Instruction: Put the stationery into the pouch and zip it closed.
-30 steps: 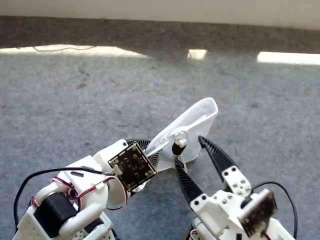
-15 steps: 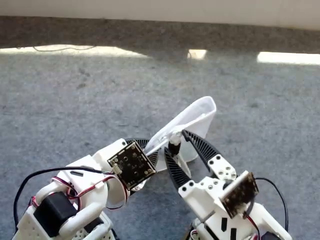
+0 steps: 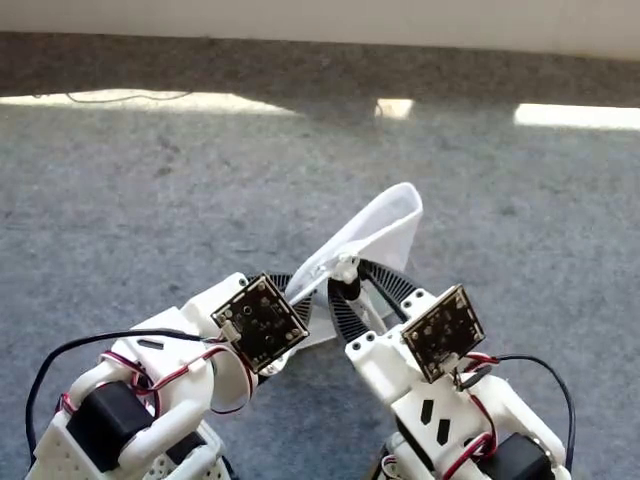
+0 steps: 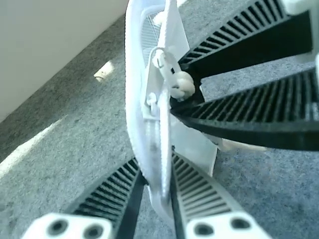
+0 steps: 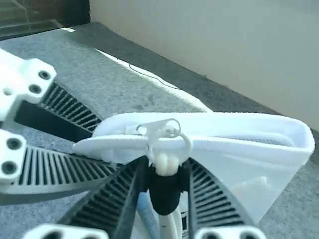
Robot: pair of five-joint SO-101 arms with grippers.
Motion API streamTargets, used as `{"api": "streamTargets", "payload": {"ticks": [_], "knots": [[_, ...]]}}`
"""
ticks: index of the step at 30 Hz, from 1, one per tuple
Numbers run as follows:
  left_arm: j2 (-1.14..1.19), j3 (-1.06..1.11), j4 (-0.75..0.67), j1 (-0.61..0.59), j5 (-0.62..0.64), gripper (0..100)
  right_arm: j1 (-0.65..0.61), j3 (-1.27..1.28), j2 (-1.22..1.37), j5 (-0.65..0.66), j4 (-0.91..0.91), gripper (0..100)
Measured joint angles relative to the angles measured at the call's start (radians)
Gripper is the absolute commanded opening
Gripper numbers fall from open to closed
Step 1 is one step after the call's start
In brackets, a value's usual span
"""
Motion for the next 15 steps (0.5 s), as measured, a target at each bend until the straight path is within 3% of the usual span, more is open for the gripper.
{"api": "streamTargets", "payload": {"ticks": [5, 15], "knots": [[0.000, 0.000, 0.000, 0.005, 0.000, 0, 0.025, 0.000, 0.002, 0.046, -0.002, 0.5], [0.008, 0.000, -0.006, 0.002, -0.002, 0, 0.229, 0.002, 0.005, 0.054, -0.109, 0.5]]}}
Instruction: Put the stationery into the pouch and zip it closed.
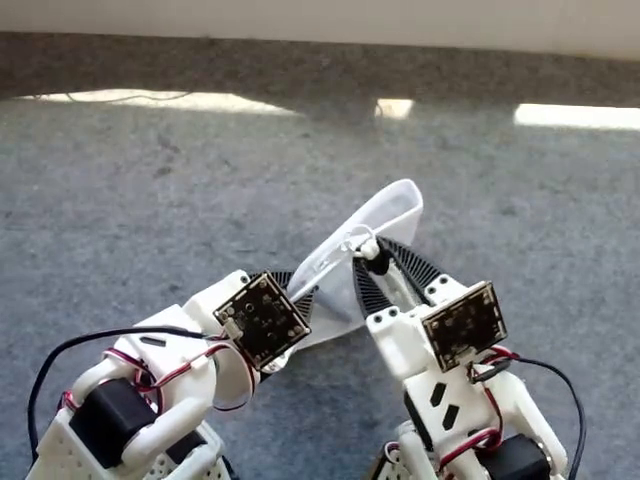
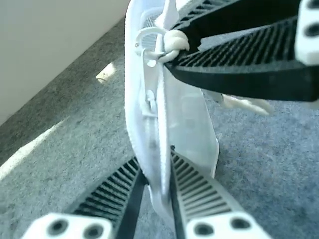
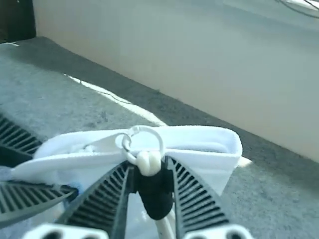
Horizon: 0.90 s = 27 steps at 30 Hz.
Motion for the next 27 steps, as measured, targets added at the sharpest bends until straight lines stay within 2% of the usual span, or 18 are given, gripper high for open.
{"api": "streamTargets", "payload": {"ticks": [12, 19, 27], "knots": [[0.005, -0.002, -0.003, 0.006, -0.002, 0, 0.175, 0.002, 0.002, -0.028, -0.054, 0.5], [0.002, -0.002, -0.003, 0.006, -0.002, 0, 0.196, 0.002, 0.002, -0.028, -0.058, 0.5], [-0.002, -0.002, -0.003, 0.008, -0.002, 0, 0.313, 0.012, 0.011, -0.028, -0.153, 0.5]]}}
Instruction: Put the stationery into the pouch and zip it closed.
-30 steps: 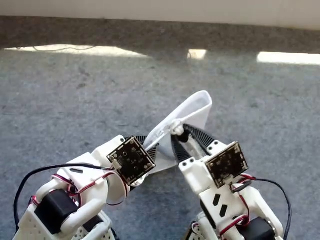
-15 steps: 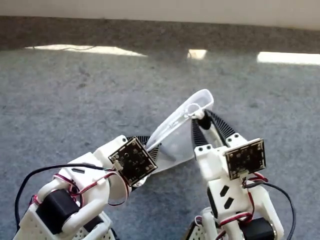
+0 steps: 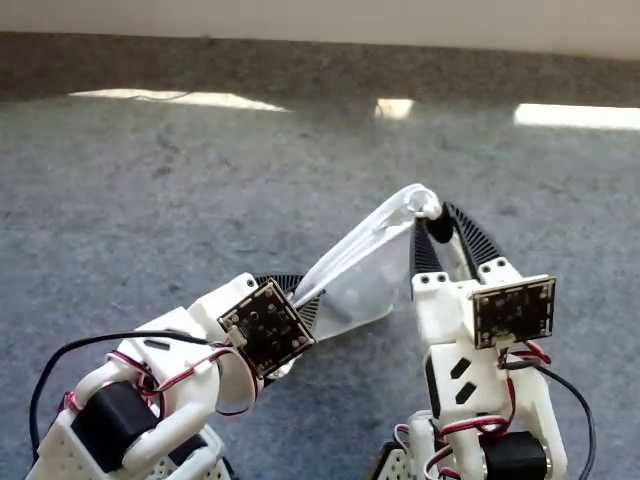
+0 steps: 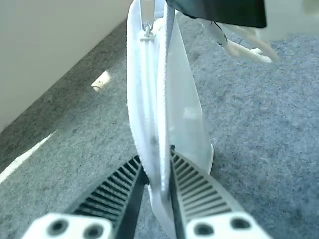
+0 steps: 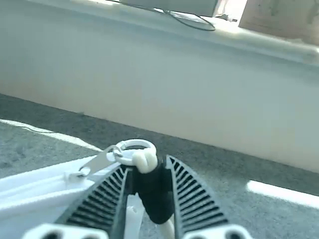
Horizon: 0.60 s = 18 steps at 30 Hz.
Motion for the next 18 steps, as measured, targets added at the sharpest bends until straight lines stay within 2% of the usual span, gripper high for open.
{"api": "streamTargets", "payload": {"ticks": [6, 18], "knots": [[-0.002, 0.000, 0.000, 0.000, 0.000, 0, 0.021, 0.000, 0.092, 0.028, -0.049, 0.5], [0.002, 0.000, -0.002, 0.000, 0.000, 0, 0.187, 0.000, 0.255, 0.037, -0.150, 0.5]]}}
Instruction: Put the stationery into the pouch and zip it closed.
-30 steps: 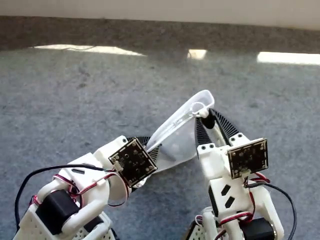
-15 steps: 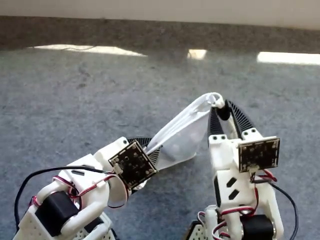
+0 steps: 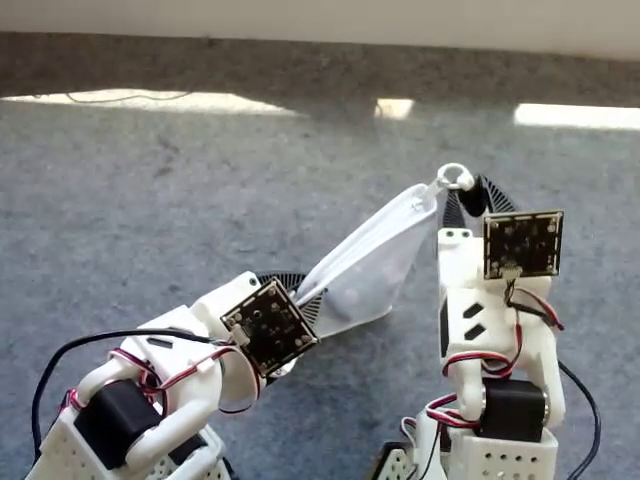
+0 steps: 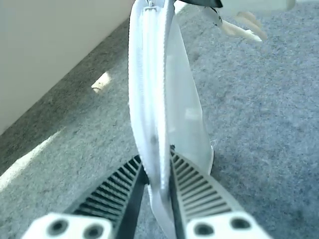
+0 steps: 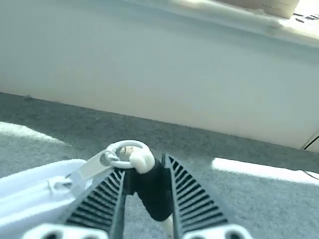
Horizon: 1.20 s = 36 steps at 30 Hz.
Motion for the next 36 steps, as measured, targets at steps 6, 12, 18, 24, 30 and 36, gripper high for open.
{"api": "streamTargets", "payload": {"ticks": [6, 12, 18, 24, 30, 36], "knots": [[0.000, 0.000, 0.000, 0.000, -0.002, 0, 0.005, 0.000, 0.000, 0.000, 0.000, 1.8], [0.000, 0.000, -0.002, 0.000, -0.002, 0, -0.012, 0.000, 0.002, 0.000, 0.000, 17.7], [-0.012, 0.000, 0.005, -0.014, 0.000, 0, -0.054, -0.002, 0.005, -0.006, 0.080, 18.6], [-0.012, 0.031, -0.032, -0.101, 0.003, 0, -0.118, -0.003, -0.032, -0.006, 0.130, 18.6], [-0.009, 0.086, -0.132, -0.209, 0.034, 1, -0.222, 0.011, -0.249, -0.006, 0.172, 18.4], [0.000, 0.144, -0.232, -0.298, 0.044, 3, -0.334, 0.081, -0.393, -0.006, 0.176, 18.4]]}}
